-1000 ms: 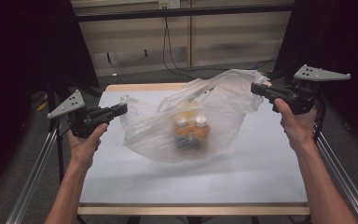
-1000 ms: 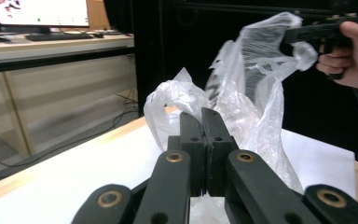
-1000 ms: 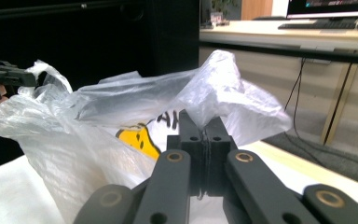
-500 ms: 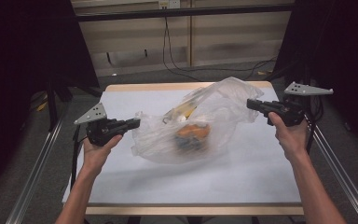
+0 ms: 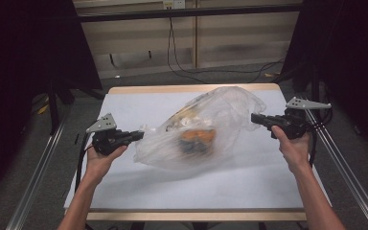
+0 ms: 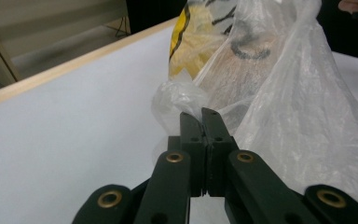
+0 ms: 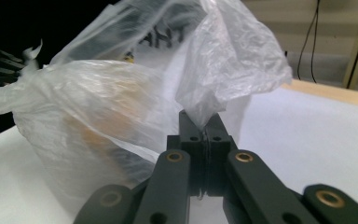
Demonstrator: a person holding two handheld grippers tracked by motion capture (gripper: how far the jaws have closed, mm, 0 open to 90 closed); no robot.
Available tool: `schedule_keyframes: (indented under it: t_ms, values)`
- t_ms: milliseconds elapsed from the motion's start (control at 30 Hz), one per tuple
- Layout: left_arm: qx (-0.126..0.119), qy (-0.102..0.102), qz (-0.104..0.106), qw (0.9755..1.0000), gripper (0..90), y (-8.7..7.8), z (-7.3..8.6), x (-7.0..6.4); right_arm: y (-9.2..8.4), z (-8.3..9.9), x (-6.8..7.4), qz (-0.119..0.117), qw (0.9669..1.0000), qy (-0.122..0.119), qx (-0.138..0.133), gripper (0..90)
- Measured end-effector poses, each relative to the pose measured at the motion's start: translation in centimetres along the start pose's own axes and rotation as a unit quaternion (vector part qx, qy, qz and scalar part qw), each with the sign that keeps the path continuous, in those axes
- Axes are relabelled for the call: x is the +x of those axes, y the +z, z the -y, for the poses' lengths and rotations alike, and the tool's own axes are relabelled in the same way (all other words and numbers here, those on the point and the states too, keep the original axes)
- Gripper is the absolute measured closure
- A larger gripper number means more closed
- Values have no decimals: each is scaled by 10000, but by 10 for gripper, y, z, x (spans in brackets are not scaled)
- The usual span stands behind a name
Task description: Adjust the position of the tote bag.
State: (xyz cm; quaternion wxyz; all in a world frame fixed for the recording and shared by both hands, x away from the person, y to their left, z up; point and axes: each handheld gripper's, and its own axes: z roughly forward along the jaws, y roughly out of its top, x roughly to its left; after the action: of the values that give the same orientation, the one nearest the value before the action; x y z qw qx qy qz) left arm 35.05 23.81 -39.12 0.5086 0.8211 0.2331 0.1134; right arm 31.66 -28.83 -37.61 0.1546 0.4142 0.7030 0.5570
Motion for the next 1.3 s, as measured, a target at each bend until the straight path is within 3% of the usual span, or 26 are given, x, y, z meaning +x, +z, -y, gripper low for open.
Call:
schedule_keyframes:
  t_ms: [67, 333, 400, 533, 700, 833, 933, 1067, 1300]
  values:
    - [31, -62, 4, 10000, 892, 2, 3, 1, -1, 4, -3, 72, 10000, -6, 66, 893]
    - [372, 76, -167, 9991, 892, 15, 11, 3, 4, 13, -8, 179, 9995, 40, 259, 893]
    - [433, 59, -160, 9989, 892, 18, 13, 5, 8, 16, -10, 232, 9991, 23, 352, 893]
    - [361, -182, -82, 9991, 892, 22, 19, 12, 17, 22, -15, 242, 9986, 64, 471, 893]
    - [567, -157, -230, 9980, 893, 31, 27, 19, 28, 28, -18, 225, 9979, 131, 588, 892]
    - [762, -175, -325, 9964, 893, 36, 34, 22, 36, 32, -19, 317, 9958, 18, 861, 893]
    - [785, -254, -326, 9961, 893, 36, 37, 25, 38, 36, -23, 312, 9950, 90, 941, 893]
    - [907, -165, -357, 9951, 893, 39, 38, 24, 40, 40, -26, 330, 9938, 108, 1057, 893]
    - [1128, -180, -394, 9927, 893, 45, 45, 25, 51, 53, -30, 325, 9892, 112, 1425, 892]
